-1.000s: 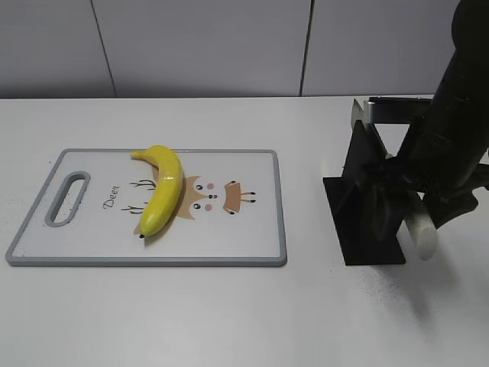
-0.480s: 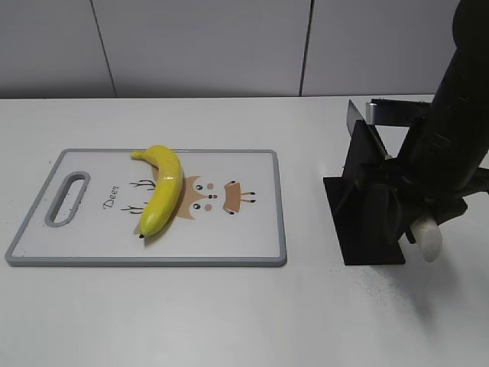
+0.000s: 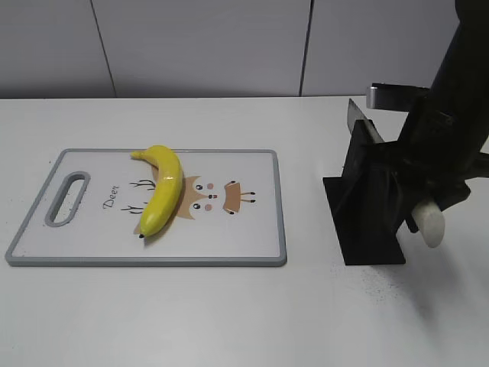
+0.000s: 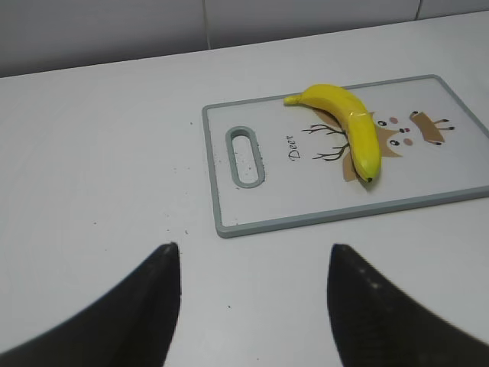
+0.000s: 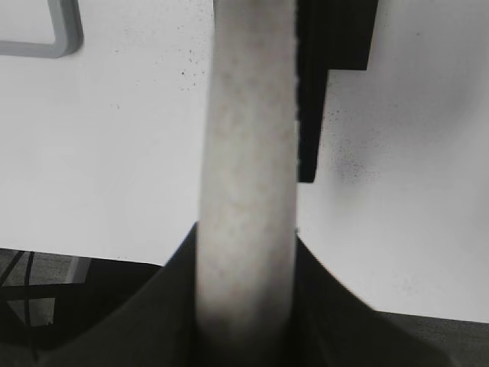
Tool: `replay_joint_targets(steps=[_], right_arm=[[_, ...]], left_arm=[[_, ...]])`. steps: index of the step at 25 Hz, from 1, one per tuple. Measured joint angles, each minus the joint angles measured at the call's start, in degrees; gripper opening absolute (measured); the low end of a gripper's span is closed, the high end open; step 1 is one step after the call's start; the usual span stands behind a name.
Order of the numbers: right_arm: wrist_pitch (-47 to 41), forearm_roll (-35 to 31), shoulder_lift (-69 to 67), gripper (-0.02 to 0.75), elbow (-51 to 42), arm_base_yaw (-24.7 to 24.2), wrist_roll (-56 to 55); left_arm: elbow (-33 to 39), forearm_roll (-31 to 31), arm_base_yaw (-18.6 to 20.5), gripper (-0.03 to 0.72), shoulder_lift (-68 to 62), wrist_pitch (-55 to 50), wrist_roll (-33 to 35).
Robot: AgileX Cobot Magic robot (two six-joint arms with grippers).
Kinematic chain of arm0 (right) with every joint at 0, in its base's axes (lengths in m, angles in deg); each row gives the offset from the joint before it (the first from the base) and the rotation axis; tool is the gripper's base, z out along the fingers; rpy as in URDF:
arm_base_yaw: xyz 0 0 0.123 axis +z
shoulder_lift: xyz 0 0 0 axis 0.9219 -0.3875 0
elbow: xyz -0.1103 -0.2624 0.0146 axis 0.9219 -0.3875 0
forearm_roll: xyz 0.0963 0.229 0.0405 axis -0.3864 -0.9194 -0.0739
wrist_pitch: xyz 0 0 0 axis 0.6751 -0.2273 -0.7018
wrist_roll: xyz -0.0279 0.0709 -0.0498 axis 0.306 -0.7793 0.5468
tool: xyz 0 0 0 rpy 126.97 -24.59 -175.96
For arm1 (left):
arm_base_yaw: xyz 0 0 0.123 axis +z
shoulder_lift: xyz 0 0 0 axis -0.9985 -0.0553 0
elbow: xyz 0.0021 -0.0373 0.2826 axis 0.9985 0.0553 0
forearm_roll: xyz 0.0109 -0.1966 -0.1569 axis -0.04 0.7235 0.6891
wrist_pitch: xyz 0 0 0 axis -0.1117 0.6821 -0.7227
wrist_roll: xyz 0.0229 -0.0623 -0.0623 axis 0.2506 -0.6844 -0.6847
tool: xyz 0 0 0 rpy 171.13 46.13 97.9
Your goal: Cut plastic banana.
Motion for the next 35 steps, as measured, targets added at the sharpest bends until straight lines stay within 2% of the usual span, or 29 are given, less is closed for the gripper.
replay_joint_targets(steps=[8, 18, 29, 35], right_arm=[[-2.34, 0.41, 2.06, 0.188, 3.47, 0.00, -1.10], [-2.34, 0.47, 3.81, 0.188, 3.57, 0.00, -2.19], [-2.34, 3.80, 7.50, 0.186, 3.84, 0.00, -4.24], [-2.41, 6.46, 7.95, 0.186, 7.39, 0.00, -4.08]], left_arm=[[0.00, 0.00, 0.00, 0.588, 0.00, 0.00, 0.00], [0.00, 0.00, 0.00, 0.587, 0.00, 0.00, 0.00], [0.00, 0.00, 0.00, 0.587, 0.00, 0.00, 0.00], [0.00, 0.00, 0.00, 0.583, 0.00, 0.00, 0.00]])
